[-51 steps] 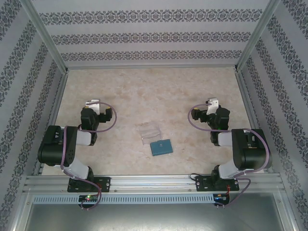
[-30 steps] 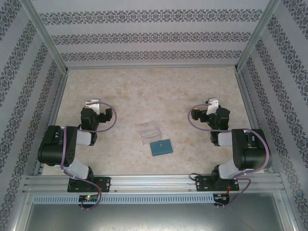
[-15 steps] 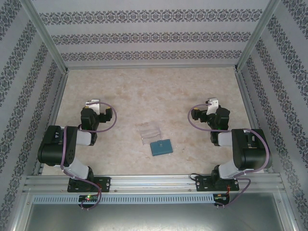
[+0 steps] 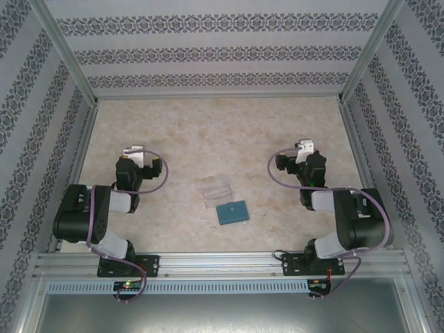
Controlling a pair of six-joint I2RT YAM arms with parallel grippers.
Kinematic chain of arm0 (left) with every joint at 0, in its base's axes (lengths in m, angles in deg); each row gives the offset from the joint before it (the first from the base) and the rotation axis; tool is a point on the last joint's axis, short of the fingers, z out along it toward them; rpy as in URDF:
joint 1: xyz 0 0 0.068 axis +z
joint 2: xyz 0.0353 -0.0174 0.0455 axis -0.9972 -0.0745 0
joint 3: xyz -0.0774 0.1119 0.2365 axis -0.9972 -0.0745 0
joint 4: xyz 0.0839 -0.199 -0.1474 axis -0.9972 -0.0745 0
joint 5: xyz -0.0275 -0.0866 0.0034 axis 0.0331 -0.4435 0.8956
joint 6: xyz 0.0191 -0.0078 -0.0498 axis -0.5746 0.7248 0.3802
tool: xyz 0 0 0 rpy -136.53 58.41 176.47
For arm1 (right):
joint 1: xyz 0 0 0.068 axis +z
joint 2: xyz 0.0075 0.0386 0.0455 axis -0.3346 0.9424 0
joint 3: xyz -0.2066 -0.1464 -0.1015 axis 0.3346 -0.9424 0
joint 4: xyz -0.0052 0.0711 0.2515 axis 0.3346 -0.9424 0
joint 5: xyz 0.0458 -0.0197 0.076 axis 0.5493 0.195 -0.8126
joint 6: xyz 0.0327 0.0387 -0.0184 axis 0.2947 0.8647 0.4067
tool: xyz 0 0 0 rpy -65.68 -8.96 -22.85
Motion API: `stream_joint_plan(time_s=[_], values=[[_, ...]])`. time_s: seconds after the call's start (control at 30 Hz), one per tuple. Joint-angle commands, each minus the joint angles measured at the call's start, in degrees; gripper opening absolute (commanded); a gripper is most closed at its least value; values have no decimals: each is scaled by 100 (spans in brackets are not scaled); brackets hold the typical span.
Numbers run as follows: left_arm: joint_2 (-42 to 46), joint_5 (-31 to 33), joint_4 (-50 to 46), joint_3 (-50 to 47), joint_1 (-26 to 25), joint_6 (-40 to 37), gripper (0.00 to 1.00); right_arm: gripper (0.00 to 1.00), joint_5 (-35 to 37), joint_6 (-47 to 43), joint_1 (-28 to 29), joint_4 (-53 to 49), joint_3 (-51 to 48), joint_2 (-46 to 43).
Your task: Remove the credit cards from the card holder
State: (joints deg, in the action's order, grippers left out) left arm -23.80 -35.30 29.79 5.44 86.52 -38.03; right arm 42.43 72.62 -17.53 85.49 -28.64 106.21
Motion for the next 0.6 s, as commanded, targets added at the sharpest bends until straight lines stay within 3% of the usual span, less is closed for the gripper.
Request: stream_joint_plan(time_s=[0.0, 0.23, 0.47, 0.57], values=[[515, 218, -402, 132, -42, 26, 100, 98, 349, -64, 56, -564, 221, -492], [1328, 1069, -2253, 798, -80, 502, 100, 98, 576, 410, 359, -2826, 936, -1288], [1916, 1255, -4593, 1750, -80, 1457, 100, 96, 338, 1216, 900, -4738, 1710, -1587], [2172, 1263, -5513, 2090, -80, 1818, 100, 91, 331, 1688, 1141, -5546, 2149, -1477]])
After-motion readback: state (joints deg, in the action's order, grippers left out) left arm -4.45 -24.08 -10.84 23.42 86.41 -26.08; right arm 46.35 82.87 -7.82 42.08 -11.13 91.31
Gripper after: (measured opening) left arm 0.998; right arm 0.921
